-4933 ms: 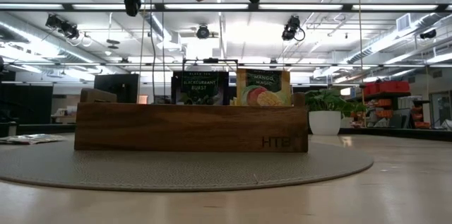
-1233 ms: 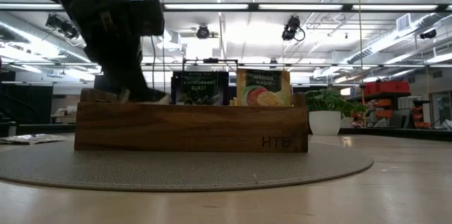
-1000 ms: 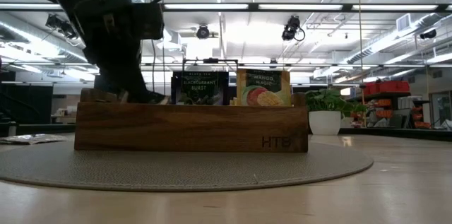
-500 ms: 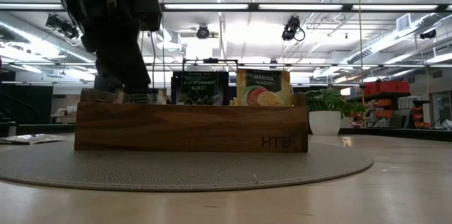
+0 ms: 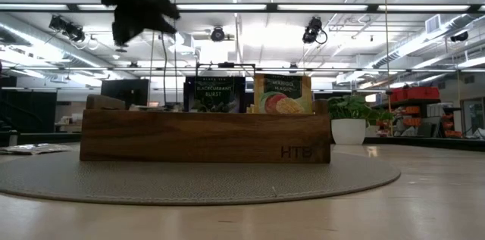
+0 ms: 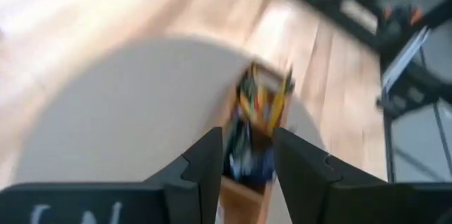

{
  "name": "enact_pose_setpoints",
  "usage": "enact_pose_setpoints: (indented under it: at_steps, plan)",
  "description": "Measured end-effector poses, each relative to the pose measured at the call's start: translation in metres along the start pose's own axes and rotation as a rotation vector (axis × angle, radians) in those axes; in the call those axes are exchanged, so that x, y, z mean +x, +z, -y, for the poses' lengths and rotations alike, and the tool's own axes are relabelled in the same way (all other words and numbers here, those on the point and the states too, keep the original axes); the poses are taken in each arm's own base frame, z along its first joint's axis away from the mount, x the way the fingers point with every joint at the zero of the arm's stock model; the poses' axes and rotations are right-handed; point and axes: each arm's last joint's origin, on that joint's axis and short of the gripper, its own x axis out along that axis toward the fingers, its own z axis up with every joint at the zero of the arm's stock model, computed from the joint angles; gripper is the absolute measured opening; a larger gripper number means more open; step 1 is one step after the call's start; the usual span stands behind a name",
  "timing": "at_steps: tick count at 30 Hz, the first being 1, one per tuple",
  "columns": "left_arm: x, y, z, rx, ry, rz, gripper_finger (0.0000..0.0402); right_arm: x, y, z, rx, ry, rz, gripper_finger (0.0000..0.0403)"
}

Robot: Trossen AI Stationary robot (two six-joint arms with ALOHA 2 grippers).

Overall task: Pick & Place Tea
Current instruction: Put the brown tea bag into the left section of the wooden organizer

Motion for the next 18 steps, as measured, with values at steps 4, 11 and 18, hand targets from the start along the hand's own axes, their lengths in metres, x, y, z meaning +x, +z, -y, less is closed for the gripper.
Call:
enact_pose_setpoints:
  at_steps: [4,11,18]
  plan:
    - [-0.022,0.013,-0.002,0.015,-0.005,0.115,0.0127,-0.002,-0.036,-0.002,0.079,-0.043,0.031,0.0194]
    - [-0.048,0.028,-0.01,-0.019,-0.018,0.221,0.0126,-0.029,-0.108,0.008,0.261,-0.154,0.064,0.0194]
    - [-0.051,0.041,-0.03,-0.063,0.071,0.284,0.0126,-0.063,-0.188,0.023,0.449,-0.306,0.0,0.0194]
